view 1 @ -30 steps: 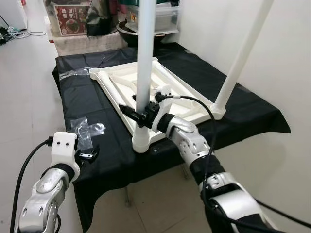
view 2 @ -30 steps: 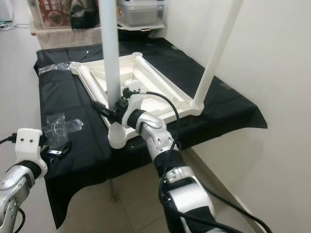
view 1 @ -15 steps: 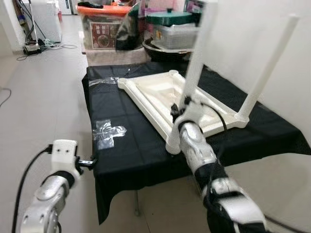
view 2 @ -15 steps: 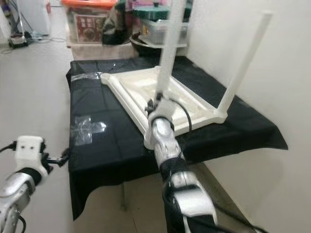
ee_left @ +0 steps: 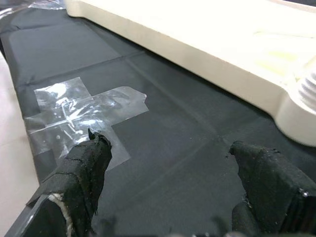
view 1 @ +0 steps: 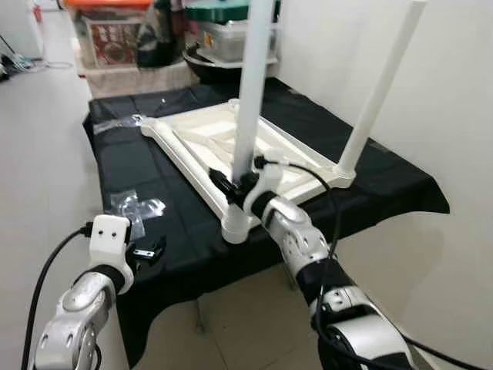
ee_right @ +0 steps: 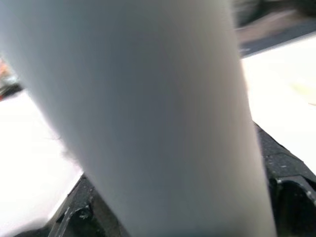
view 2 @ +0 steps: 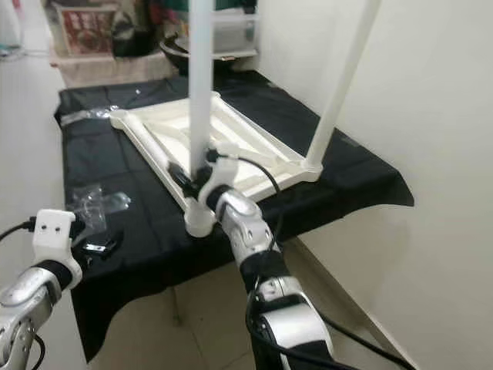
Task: Building children table
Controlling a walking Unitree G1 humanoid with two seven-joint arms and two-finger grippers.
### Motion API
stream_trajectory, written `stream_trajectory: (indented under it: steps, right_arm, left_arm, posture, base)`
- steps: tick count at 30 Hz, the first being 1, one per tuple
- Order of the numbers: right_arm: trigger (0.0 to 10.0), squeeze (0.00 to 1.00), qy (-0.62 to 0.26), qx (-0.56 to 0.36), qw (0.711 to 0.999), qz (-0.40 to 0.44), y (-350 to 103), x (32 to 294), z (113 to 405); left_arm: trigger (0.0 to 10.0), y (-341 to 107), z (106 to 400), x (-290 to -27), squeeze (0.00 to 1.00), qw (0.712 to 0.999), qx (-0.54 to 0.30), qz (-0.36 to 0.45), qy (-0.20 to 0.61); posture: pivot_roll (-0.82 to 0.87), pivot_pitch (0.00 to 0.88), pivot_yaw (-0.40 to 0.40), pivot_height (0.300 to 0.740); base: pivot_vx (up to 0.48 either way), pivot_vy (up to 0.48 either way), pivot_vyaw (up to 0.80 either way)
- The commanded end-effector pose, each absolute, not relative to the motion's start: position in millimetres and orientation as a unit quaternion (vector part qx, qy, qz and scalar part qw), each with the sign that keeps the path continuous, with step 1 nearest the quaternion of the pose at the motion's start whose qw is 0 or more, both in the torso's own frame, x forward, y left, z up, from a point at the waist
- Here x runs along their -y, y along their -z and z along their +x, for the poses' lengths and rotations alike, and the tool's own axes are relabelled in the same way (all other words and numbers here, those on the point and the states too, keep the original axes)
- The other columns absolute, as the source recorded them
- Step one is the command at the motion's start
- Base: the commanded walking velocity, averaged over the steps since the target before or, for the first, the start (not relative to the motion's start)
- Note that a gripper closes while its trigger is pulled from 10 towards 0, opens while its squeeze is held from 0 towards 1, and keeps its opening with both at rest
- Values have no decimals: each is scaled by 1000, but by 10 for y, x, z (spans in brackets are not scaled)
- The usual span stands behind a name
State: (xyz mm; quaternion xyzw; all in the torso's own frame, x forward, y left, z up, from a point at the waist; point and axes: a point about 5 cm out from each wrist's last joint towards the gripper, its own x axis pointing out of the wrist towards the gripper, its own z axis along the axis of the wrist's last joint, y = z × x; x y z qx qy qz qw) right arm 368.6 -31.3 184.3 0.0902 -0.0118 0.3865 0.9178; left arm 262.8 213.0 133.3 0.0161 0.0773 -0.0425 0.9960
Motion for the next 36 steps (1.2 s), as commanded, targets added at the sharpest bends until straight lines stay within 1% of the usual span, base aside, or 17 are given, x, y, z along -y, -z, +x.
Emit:
stream_trajectory:
  steps: [1,2,3,4,6,8,11,12,17,18,19,20,24,25,28,29,36]
  right_arm:
    - [10000,0,-504,15,862,51,-1884,265,3608]
    - [4157,0,-544,5,839,15,-1829,306,3588]
    - [4157,0,-544,5,839,15,-1829,306,3588]
    - [0,0,-556,-12,831,2,-1768,329,3586]
    - [0,0,-529,-25,848,-2,-1729,331,3631]
    - [0,0,-375,-56,925,6,-1679,349,3801]
    - [0,0,-283,-70,956,20,-1655,410,3870]
    - [0,0,-156,-90,983,39,-1581,563,3921]
    - [0,0,-26,-125,989,77,-1379,664,3845]
    - [6157,0,-58,-127,985,98,-1359,511,3775]
    - [6157,0,-58,-127,985,98,-1359,511,3775]
    - [10000,0,-100,-123,981,112,-1369,384,3729]
    - [10000,0,-160,-77,979,95,-1479,254,3687]
    - [10000,1000,-198,-48,975,92,-1577,188,3685]
    - [10000,1000,-255,-20,961,103,-1700,134,3692]
    - [10000,0,-333,6,937,103,-1819,96,3693]
    - [10000,0,-545,28,836,59,-1976,213,3648]
  left_arm:
    - [10000,-1303,2635,-2109,0,996,-82,16,44]
    - [10000,-1306,2630,-2102,0,996,-80,13,43]
    - [10000,-1306,2630,-2102,0,996,-80,13,43]
    - [10000,-1301,2622,-2107,0,996,-80,13,40]
    - [10000,-1295,2615,-2116,0,996,-81,14,37]
    - [10000,-1308,2605,-2137,0,996,-79,14,34]
    - [10000,-1312,2602,-2142,0,996,-79,14,33]
    - [10000,-1305,2600,-2142,0,996,-81,16,34]
    - [10000,-1310,2614,-2132,0,996,-81,19,38]
    - [10000,-1320,2623,-2127,0,996,-80,19,40]
    - [10000,-1320,2623,-2127,0,996,-80,19,40]
    - [10000,-1329,2628,-2123,0,996,-78,19,41]
    - [10000,-1325,2634,-2127,0,996,-79,20,41]
    - [10000,-1324,2641,-2130,0,996,-79,20,40]
    - [10000,-1333,2650,-2127,0,996,-78,20,41]
    - [10000,-1333,2658,-2125,0,996,-77,19,42]
    - [10000,-1320,2665,-2110,0,996,-77,19,44]
  posture:
    - [102,0,-82,740]
    - [110,0,-93,740]
    - [110,0,-93,740]
    - [114,0,-98,740]
    - [116,0,-99,740]
    - [121,0,-98,740]
    - [119,0,-92,740]
    - [118,0,-87,740]
    - [116,0,-78,740]
    - [113,0,-75,740]
    - [113,0,-75,740]
    - [110,0,-75,740]
    - [109,0,-76,740]
    - [106,0,-76,740]
    - [110,0,-76,740]
    - [106,0,-76,740]
    - [112,0,-85,740]
  base:
    - [0,0,0]
    - [0,0,0]
    - [0,0,0]
    - [0,0,0]
    - [0,0,0]
    - [0,0,0]
    - [0,0,0]
    - [0,0,0]
    - [0,0,0]
    - [0,0,0]
    - [0,0,0]
    - [0,0,0]
    - [0,0,0]
    - [0,0,0]
    - [0,0,0]
    - [0,0,0]
    - [0,0,0]
